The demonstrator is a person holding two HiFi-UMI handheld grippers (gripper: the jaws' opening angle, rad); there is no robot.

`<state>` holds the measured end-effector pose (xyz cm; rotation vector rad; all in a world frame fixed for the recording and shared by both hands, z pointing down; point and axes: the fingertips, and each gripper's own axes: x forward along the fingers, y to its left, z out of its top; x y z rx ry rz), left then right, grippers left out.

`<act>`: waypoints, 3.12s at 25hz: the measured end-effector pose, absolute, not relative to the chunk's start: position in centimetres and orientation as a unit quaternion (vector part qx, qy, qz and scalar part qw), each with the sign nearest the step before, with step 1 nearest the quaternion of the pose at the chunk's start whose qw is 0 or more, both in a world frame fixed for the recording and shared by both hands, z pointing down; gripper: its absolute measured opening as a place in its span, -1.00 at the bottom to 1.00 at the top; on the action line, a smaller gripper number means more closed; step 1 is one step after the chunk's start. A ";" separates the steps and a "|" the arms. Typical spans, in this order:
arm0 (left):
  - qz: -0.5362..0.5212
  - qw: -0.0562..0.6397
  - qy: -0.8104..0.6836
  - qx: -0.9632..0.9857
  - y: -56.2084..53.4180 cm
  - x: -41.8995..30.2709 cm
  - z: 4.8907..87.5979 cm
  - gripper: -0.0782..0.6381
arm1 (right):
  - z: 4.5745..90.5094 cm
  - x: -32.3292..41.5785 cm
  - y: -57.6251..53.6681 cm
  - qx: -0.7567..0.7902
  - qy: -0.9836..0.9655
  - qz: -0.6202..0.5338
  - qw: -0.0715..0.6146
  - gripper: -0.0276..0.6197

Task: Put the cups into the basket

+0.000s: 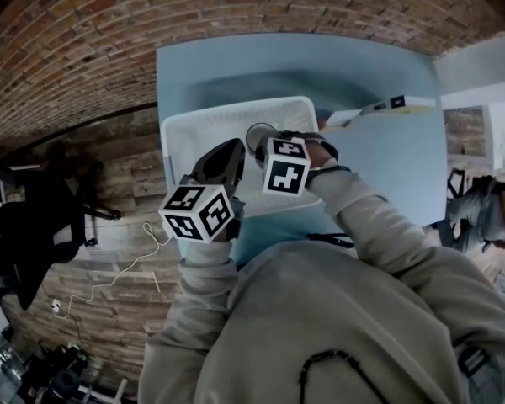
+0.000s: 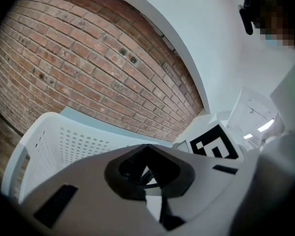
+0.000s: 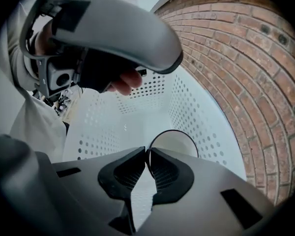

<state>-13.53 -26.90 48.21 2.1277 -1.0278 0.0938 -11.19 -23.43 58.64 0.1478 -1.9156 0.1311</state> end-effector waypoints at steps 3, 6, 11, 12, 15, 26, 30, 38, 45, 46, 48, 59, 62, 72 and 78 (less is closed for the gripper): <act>0.032 0.390 -0.399 0.829 -27.2 -13.8 48.7 -0.81 | 60.5 -11.8 -23.5 0.055 -0.811 0.052 0.580 -0.79; 0.032 0.396 -0.398 0.827 -27.5 -13.9 49.2 -0.81 | 62.2 -12.1 -23.4 0.047 -0.805 0.042 0.589 -0.79; 0.038 0.402 -0.402 0.821 -28.0 -14.3 50.5 -0.81 | 64.7 -12.5 -23.7 0.050 -0.796 0.025 0.603 -0.79; 0.040 0.405 -0.402 0.820 -28.0 -14.4 50.7 -0.81 | 65.1 -12.6 -23.6 0.050 -0.795 0.022 0.604 -0.79; 0.045 0.410 -0.399 0.819 -28.0 -14.4 51.2 -0.81 | 66.3 -13.1 -23.1 0.050 -0.796 0.019 0.603 -0.79; 0.038 0.413 -0.410 0.812 -28.2 -14.9 51.5 -0.81 | 67.9 -13.3 -21.0 0.024 -0.785 0.016 0.619 -0.41; 0.037 0.412 -0.407 0.814 -28.0 -14.7 51.2 -0.81 | 68.0 -13.4 -20.4 0.013 -0.780 0.019 0.625 -0.20; 0.038 0.411 -0.409 0.814 -27.5 -14.8 51.1 -0.81 | 67.8 -13.0 -20.5 0.019 -0.780 0.020 0.625 -0.19; 0.037 0.401 -0.409 0.819 -27.3 -14.9 50.0 -0.81 | 66.2 -12.9 -20.6 0.022 -0.781 0.008 0.624 -0.20; 0.038 0.398 -0.409 0.820 -27.2 -14.8 49.8 -0.81 | 65.7 -13.0 -20.7 0.025 -0.783 0.006 0.621 -0.20; 0.042 0.390 -0.409 0.824 -26.8 -14.5 49.5 -0.81 | 64.8 -13.0 -20.8 0.031 -0.787 0.001 0.616 -0.20; 0.038 0.358 -0.401 0.842 -22.6 -13.2 46.0 -0.81 | 57.2 -11.9 -21.2 0.143 -0.840 0.013 0.523 -0.71; 0.032 0.350 -0.397 0.848 -20.8 -12.9 45.0 -0.81 | 54.9 -11.6 -20.7 0.176 -0.865 0.034 0.468 -0.88; 0.040 0.270 -0.375 0.886 -17.5 -10.7 41.0 -0.81 | 45.5 -8.4 -18.5 0.233 -0.934 0.155 0.220 -0.88; 0.020 0.215 -0.313 0.925 -15.4 -7.5 37.5 -0.81 | 39.6 -4.2 -17.8 0.264 -0.940 0.190 0.102 -0.88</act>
